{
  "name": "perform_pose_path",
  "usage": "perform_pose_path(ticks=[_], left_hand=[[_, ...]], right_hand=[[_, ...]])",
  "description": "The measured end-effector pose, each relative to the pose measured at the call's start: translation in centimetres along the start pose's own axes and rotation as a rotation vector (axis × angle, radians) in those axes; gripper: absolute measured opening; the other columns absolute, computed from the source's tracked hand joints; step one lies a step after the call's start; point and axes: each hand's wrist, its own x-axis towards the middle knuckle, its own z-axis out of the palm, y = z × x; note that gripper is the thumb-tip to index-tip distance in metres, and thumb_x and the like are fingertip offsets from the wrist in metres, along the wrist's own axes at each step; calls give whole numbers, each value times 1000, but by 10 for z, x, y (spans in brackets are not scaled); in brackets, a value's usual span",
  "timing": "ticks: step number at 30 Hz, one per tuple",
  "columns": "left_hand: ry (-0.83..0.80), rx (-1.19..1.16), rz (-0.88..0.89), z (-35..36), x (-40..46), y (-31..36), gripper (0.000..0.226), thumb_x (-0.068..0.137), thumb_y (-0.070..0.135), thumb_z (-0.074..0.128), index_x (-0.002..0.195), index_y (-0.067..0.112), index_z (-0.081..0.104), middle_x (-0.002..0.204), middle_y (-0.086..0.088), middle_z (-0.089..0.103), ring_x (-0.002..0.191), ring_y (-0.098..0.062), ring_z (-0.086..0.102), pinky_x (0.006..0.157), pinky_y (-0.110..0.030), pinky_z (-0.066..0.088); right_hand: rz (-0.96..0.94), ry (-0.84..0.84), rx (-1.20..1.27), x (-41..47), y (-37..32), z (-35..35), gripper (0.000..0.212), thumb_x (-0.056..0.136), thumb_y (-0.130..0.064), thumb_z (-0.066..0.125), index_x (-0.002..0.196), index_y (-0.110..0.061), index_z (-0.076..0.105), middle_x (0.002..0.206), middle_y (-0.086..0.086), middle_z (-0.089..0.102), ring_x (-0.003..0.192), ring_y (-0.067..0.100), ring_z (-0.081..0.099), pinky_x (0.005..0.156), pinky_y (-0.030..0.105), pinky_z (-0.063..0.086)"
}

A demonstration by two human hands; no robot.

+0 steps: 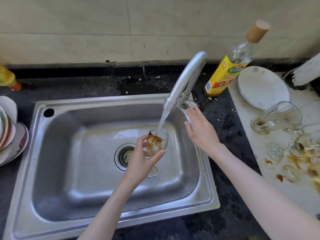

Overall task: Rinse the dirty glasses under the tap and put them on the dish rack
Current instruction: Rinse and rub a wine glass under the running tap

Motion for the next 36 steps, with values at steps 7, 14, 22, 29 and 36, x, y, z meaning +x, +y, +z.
perform_pose_path(ticks=[7, 14, 22, 29, 36], left_hand=[[-25, -51, -75, -4, 3, 1, 63, 66, 44, 77, 118, 36, 42, 108, 4, 60, 78, -19, 66, 79, -45, 54], [-115, -349, -349, -8, 4, 4, 43, 82, 34, 65, 118, 11, 56, 98, -8, 70, 81, -18, 68, 71, -35, 58], [-219, -629, -647, -13, 15, -8, 30, 88, 41, 55, 96, 14, 67, 79, -3, 73, 76, -17, 68, 82, -30, 52], [-114, -475, -518, -11, 14, -12, 32, 84, 50, 57, 94, 22, 69, 100, -2, 71, 99, -14, 59, 79, -29, 45], [-63, -318, -181, 2, 10, -4, 51, 89, 55, 45, 124, 17, 49, 119, 0, 60, 112, -13, 55, 103, -39, 40]], right_hand=[[-39, 143, 0, -28, -16, 14, 44, 95, -15, 47, 137, -2, 43, 150, 18, 30, 143, 32, 18, 116, 36, 10], [498, -305, 895, -51, -57, 24, 26, 98, -19, 45, 110, -4, 63, 88, 7, 64, 71, 16, 61, 67, 28, 54], [605, -485, 1026, -51, -76, 26, 11, 98, -20, 47, 107, -18, 54, 84, 1, 62, 61, 16, 65, 62, 24, 57], [501, -526, 846, -50, -84, 26, 35, 101, -33, 34, 132, -20, 44, 97, -5, 60, 76, 15, 67, 69, 25, 51], [647, -405, 1080, -48, -86, 39, 54, 102, -45, 12, 101, -14, 57, 63, 2, 48, 44, 8, 39, 47, 22, 33]])
